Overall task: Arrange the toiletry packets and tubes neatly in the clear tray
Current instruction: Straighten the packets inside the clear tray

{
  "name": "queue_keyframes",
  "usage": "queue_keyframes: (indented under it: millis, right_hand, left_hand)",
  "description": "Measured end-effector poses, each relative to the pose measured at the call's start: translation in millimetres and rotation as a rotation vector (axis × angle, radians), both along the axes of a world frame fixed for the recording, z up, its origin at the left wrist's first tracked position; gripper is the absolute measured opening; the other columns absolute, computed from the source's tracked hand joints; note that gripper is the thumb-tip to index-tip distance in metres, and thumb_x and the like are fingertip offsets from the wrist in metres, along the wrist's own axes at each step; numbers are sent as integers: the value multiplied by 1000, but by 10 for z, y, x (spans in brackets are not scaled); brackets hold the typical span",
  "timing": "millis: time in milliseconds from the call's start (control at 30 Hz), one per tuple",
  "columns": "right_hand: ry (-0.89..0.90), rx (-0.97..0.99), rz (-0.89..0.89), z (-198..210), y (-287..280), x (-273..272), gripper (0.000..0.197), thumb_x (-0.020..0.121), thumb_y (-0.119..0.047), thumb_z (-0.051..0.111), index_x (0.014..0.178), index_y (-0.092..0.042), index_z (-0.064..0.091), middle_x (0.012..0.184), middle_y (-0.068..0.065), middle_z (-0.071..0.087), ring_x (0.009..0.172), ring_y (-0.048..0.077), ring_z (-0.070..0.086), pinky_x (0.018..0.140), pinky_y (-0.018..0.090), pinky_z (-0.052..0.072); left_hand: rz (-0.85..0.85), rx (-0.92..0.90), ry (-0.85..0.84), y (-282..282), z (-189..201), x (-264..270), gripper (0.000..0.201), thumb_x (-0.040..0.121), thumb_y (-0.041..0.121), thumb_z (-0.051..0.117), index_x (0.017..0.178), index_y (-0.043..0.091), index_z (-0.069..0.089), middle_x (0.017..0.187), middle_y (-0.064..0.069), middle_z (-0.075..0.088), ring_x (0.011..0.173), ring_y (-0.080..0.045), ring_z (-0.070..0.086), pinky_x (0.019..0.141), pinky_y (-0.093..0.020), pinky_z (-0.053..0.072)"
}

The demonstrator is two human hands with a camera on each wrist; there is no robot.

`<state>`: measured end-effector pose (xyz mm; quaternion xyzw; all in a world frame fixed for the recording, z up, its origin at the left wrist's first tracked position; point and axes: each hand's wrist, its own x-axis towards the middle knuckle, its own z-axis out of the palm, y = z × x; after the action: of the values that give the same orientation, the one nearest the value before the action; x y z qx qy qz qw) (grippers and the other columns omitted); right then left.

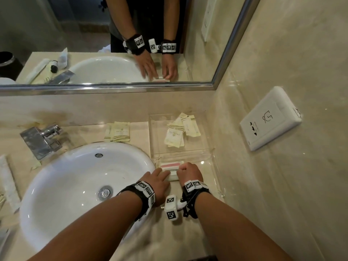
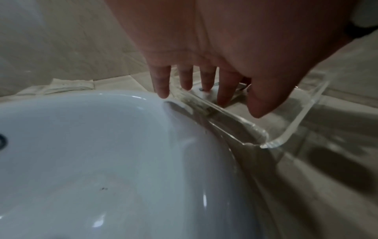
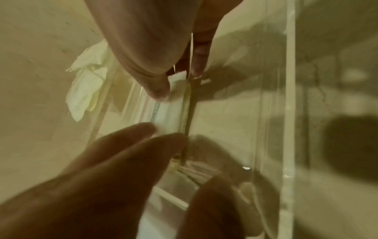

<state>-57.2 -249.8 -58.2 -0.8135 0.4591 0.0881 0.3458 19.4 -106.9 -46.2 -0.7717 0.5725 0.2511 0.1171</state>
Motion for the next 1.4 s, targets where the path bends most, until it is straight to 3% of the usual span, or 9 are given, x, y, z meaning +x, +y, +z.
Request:
queue_keyframes:
  millis: [133,267,500,767,1133,1267,1400]
  right_hand:
    - [22,-26,86,-36,-2,-122,32,94,-21,49,114,-27,74,133,0,56,115,22,60,99,32,48]
    - [25,25,234,-60,-42,-178,42,95,-19,44,131,-24,66,148,2,47,128,23,52,111,31,38]
    - [65,27,289,-59,-37,-180,48,91,-30,52,138,-28,58,152,-1,42,132,25,47,112,35,38]
    - [53,10,199,69,3,-209,56,86,-26,56,140,-34,53,158,-3,29,134,22,45,108,36,44]
    - [32,-78,142,499,314,10,56,87,-28,58,142,-33,51,153,-8,31,133,17,40,104,30,44]
    - [21,-83,105,615,419,76,57,88,-29,57,145,-31,48,152,-7,34,132,17,43,105,31,45]
    - [21,-119,50,637,401,110,52,91,-32,59,142,-30,50,149,-4,39,126,18,51,98,28,47]
  left_hand:
    - [-9,21,-10,-18,39,22,58,88,36,52,142,17,45,162,-4,8,146,-32,11,108,-48,34]
    - [-12,30,-33,-57,36,19,59,87,35,52,142,16,45,161,-5,10,144,-32,15,106,-47,37]
    - [12,30,-14,-52,51,15,56,85,34,55,138,17,48,161,-5,11,143,-32,16,106,-46,38]
    - [30,-1,-4,87,311,131,54,88,37,53,141,25,45,163,-5,10,147,-33,12,108,-49,38]
    - [183,-88,24,531,680,622,56,93,40,50,146,27,38,162,-3,12,146,-29,14,108,-47,38]
    - [201,-143,53,528,775,794,57,93,38,50,147,27,36,162,-1,15,146,-29,16,111,-45,35]
    - [182,-167,76,474,804,853,59,93,38,50,148,27,34,161,-2,17,145,-29,18,113,-45,33]
